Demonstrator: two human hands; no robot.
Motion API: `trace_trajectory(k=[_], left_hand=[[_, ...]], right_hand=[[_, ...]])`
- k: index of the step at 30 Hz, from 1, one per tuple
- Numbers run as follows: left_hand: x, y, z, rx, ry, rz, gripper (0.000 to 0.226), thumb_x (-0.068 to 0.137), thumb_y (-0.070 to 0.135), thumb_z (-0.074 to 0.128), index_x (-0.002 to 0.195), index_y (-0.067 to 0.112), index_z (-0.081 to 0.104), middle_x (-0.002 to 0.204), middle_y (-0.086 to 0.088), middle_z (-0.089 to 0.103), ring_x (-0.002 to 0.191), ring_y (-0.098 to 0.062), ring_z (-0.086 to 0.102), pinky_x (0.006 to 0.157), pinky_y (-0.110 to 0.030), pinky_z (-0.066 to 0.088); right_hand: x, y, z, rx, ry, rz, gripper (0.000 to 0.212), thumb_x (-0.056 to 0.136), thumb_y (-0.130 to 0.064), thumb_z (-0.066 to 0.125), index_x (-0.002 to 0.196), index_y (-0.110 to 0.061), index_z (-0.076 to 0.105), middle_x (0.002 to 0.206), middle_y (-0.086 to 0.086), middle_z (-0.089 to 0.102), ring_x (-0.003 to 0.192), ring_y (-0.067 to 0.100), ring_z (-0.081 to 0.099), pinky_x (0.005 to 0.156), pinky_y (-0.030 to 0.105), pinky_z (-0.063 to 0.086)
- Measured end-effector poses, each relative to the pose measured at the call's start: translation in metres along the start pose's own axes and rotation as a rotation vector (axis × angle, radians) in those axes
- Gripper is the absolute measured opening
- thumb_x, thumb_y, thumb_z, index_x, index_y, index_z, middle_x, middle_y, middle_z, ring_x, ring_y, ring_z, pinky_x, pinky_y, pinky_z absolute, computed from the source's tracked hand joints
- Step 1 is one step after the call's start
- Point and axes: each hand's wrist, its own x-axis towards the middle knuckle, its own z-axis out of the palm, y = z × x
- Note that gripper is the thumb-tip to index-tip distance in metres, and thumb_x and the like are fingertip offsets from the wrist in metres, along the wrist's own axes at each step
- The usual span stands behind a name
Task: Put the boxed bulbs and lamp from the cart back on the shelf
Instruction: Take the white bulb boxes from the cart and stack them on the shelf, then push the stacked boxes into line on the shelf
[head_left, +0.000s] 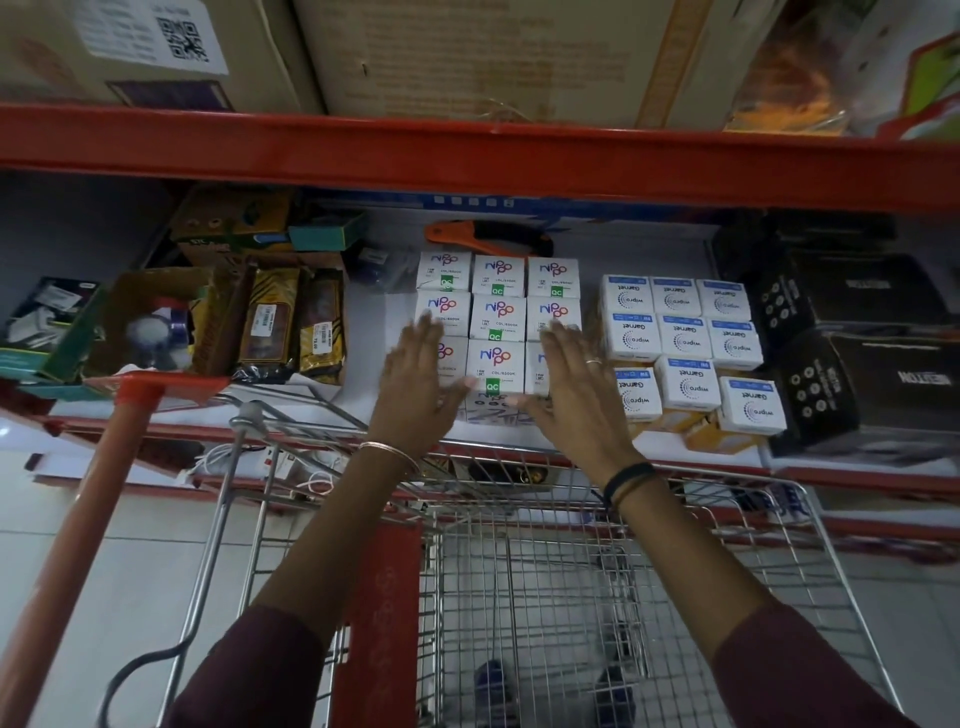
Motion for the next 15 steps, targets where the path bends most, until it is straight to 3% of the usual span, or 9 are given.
trace_trajectory(k=[2, 5, 15], left_hand=[[0.004, 0.003, 0.005, 0.163, -0.075, 0.130, 0.077, 0.085, 0.057, 0.027, 0.144, 0.016, 0.000, 0.156, -0.007, -0.001, 0.143, -0.026, -0.004, 0.113, -0.046, 0.002], [0.007, 0.003, 0.012, 0.364, -0.115, 0.258, 0.072, 0.091, 0.046, 0.040, 0.144, 0.014, 0.004, 0.156, -0.009, 0.007, 0.143, -0.028, 0.004, 0.115, -0.052, 0.012], [0.007, 0.009, 0.014, 0.454, -0.138, 0.223, 0.063, 0.093, 0.029, 0.045, 0.144, 0.013, 0.011, 0.155, -0.011, 0.016, 0.142, -0.027, 0.016, 0.113, -0.049, 0.019]], right_hand=[[0.007, 0.005, 0.009, -0.031, -0.063, -0.101, 0.085, 0.086, -0.050, 0.055, 0.148, -0.012, 0.012, 0.159, 0.008, 0.013, 0.146, 0.023, 0.007, 0.116, 0.040, 0.005], [0.013, 0.009, 0.020, -0.098, -0.117, -0.180, 0.082, 0.088, -0.046, 0.053, 0.148, -0.013, 0.007, 0.159, 0.006, 0.008, 0.146, 0.020, 0.003, 0.117, 0.039, 0.005], [0.016, 0.013, 0.026, -0.120, -0.130, -0.217, 0.075, 0.092, -0.038, 0.049, 0.148, -0.012, 0.007, 0.159, 0.007, 0.010, 0.146, 0.021, 0.008, 0.117, 0.034, 0.003]])
